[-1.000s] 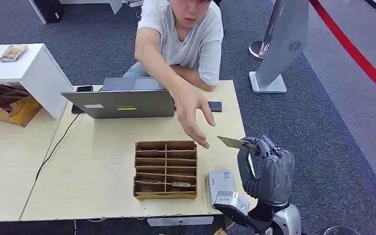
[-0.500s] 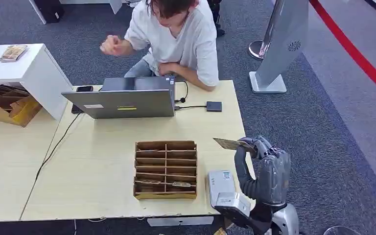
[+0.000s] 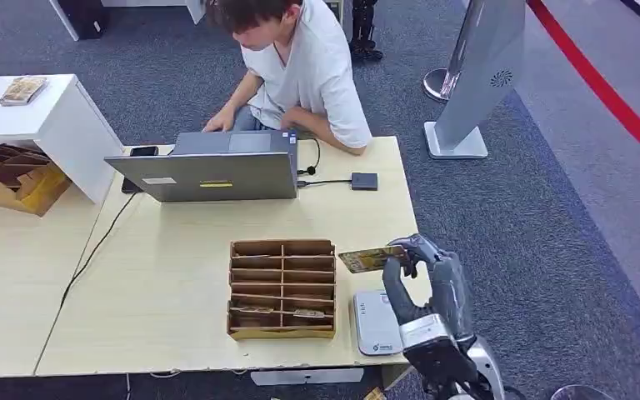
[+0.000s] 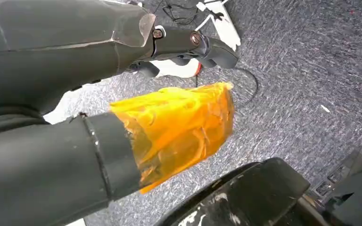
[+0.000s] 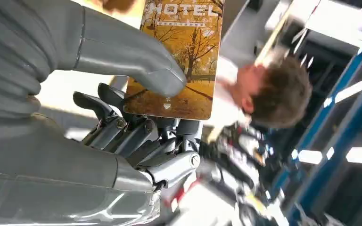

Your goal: Pass the card to the sensor for recognition and then transmit it.

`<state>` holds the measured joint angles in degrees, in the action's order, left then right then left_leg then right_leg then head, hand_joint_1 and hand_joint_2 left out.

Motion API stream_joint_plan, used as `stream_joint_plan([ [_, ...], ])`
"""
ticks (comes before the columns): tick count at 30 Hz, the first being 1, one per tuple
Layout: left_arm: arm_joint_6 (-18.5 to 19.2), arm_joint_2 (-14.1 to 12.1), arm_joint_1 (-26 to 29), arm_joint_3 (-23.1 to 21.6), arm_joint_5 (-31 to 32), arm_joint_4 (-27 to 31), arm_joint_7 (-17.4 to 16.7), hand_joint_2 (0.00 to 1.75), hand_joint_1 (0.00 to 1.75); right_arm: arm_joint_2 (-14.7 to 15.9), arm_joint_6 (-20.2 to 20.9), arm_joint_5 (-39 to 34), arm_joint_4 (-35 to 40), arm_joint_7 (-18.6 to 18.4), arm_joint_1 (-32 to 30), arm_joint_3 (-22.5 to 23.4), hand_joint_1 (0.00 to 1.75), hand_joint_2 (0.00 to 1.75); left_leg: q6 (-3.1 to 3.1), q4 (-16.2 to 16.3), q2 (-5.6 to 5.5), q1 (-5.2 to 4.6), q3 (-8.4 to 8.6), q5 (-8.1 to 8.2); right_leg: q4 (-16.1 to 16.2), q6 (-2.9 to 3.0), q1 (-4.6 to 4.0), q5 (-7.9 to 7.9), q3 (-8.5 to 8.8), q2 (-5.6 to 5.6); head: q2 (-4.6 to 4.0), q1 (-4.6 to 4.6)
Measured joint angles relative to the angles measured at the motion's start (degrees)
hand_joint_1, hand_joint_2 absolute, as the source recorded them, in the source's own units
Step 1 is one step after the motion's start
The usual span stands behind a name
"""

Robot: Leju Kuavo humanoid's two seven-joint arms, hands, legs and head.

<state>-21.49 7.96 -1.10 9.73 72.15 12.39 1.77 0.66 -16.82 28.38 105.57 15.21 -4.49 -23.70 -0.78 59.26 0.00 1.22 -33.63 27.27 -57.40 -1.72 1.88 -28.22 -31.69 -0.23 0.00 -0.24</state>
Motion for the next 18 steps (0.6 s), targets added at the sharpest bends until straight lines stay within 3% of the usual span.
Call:
stream_joint_plan([
  [8, 0.00, -0.07, 0.00, 0.02, 0.33, 0.00, 0.28, 0.00, 0.00, -0.70, 11.76, -15.48, -3.63, 0.85, -0.60, 3.91, 1.75, 1.75, 0.00, 0.00, 0.00, 0.00, 0.00, 0.00, 0.00, 0.00, 0.00, 0.00, 0.00, 0.00, 0.00, -0.02],
  [16, 0.11, -0.26, -0.02, 0.04, 0.66, 0.00, 0.39, 0.00, 0.00, -1.03, 18.44, -24.61, -8.00, 0.64, -0.72, 6.78, 1.75, 1.75, 0.00, 0.00, 0.00, 0.00, 0.00, 0.00, 0.00, 0.00, 0.00, 0.00, 0.00, 0.00, 0.00, 0.00],
  [18, 1.80, -0.33, -0.06, 0.18, -0.46, 0.00, 0.59, 0.00, 0.00, -1.03, 19.79, -26.40, -9.10, 0.66, -0.72, 7.30, 1.75, 1.75, 0.00, 0.00, 0.00, 0.00, 0.00, 0.00, 0.00, 0.00, 0.00, 0.00, 0.00, 0.00, 0.00, 0.00],
])
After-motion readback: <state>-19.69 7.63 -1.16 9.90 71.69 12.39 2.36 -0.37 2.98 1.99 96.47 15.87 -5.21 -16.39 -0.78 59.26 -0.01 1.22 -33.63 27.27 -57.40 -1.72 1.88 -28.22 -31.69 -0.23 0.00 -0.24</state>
